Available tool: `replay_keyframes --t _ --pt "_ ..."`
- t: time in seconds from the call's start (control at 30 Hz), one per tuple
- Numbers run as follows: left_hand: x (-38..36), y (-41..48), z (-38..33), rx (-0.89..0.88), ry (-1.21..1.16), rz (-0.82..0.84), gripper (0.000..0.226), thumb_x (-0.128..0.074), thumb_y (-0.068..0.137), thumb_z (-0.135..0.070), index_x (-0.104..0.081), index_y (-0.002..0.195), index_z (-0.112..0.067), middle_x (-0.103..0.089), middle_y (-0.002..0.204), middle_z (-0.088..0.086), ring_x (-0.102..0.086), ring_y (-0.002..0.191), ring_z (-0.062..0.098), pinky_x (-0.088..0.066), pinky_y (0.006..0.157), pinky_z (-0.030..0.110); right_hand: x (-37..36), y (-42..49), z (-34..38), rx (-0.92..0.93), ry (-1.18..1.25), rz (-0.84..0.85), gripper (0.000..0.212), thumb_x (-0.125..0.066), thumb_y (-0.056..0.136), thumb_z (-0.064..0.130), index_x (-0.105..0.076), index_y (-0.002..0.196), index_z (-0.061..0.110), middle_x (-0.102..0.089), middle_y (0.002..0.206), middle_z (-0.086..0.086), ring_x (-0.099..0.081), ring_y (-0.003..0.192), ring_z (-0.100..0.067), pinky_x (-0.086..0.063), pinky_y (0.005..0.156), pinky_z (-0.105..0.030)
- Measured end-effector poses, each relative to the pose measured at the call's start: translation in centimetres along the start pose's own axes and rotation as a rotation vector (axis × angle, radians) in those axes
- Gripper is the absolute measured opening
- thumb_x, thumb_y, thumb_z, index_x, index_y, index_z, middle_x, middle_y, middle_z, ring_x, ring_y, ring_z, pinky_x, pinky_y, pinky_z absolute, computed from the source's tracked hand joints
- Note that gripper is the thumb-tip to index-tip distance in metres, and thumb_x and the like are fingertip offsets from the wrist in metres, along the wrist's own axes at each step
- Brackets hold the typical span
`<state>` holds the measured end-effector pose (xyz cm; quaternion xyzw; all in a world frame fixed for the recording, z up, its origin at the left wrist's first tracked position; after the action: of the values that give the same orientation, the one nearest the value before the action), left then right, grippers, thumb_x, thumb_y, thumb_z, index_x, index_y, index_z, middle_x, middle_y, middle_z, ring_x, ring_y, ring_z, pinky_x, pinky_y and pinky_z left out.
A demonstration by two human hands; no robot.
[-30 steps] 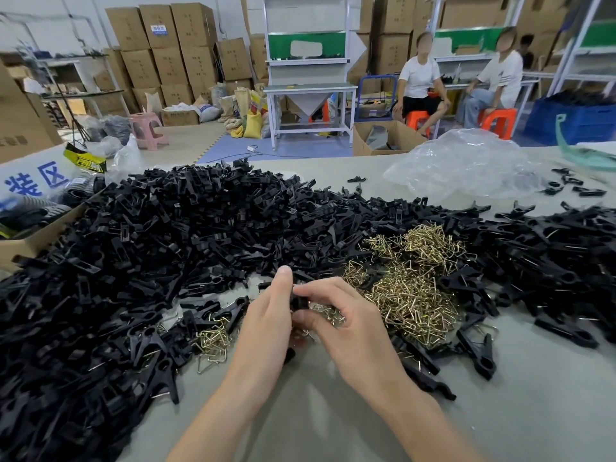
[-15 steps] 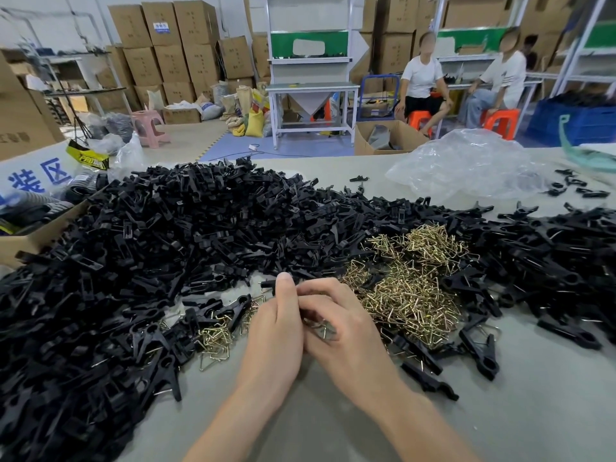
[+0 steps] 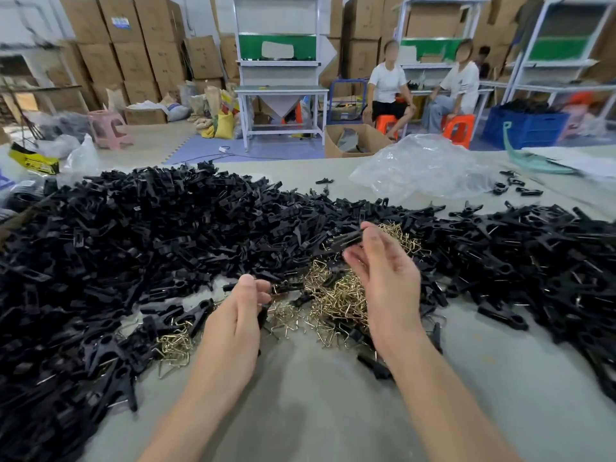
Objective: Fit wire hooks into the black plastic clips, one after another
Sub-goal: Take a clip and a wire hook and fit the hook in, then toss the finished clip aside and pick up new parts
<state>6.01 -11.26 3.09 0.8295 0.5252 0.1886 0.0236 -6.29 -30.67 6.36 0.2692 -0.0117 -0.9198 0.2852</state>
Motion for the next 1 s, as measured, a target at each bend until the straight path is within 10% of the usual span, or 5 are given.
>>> replay_keyframes --t 0.23,0.4,0.57,0.73,1.0 --pt "0.9 0.9 0.0 -0.116 0.335 -0.03 0.048 -0.021 0.101 -0.06 -0.06 0.106 -0.034 -0.062 0.105 -0.02 -0.054 0.103 -0.005 -0.038 0.085 0.018 6.8 6.5 7.2 -0.107 0.632 -0.204 0.071 -0.068 0.088 0.037 -0.045 0.136 -0.01 -0.071 0.117 -0.022 -0.073 0.105 -0.023 -0.059 0.084 -0.023" --pt "0.3 1.1 1.1 -0.144 0.699 0.022 0.038 -0.045 0.102 -0.035 -0.056 0.131 -0.013 -0.055 0.129 0.004 -0.046 0.123 0.023 -0.034 0.108 0.037 -0.9 2.4 0.3 -0.259 0.259 0.138 0.018 -0.066 0.097 0.016 -0.074 0.107 0.003 -0.075 0.104 -0.013 -0.073 0.099 -0.021 -0.059 0.082 -0.023" --pt "1.2 2.3 1.7 -0.135 0.774 0.025 0.045 -0.055 0.1 -0.031 -0.052 0.139 -0.01 -0.05 0.14 0.017 -0.039 0.135 0.032 -0.03 0.112 0.042 -6.4 -2.4 -5.9 0.059 -0.645 0.32 0.03 -0.051 0.104 0.019 -0.06 0.133 0.024 -0.069 0.11 0.01 -0.064 0.101 0.002 -0.049 0.092 -0.014" --pt "1.3 4.0 2.7 -0.097 0.878 0.085 0.053 -0.049 0.1 -0.043 -0.039 0.15 -0.028 -0.033 0.157 0.007 -0.038 0.139 0.029 -0.035 0.11 0.041 -8.1 -3.8 -8.6 0.43 -1.421 0.576 0.05 -0.039 0.107 0.016 -0.031 0.156 0.017 -0.041 0.153 -0.001 -0.027 0.146 -0.018 -0.014 0.122 -0.025" --pt "2.0 4.3 2.4 -0.128 0.779 0.006 0.024 -0.061 0.095 -0.027 -0.055 0.117 -0.022 -0.052 0.112 0.001 -0.05 0.103 0.025 -0.044 0.089 0.037 -7.6 -3.8 -8.5 0.426 -1.598 0.495 0.049 -0.036 0.107 0.02 -0.029 0.156 0.018 -0.047 0.136 -0.003 -0.045 0.125 -0.021 -0.022 0.12 -0.034"
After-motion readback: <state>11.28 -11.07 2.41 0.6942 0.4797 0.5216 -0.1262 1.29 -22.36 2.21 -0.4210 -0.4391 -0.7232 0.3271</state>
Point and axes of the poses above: each hand's wrist, its own y-axis towards the middle knuckle, its own x-axis out of the back of the hand, z = x × y, the point moved 8 cm from there along y, towards the middle knuckle
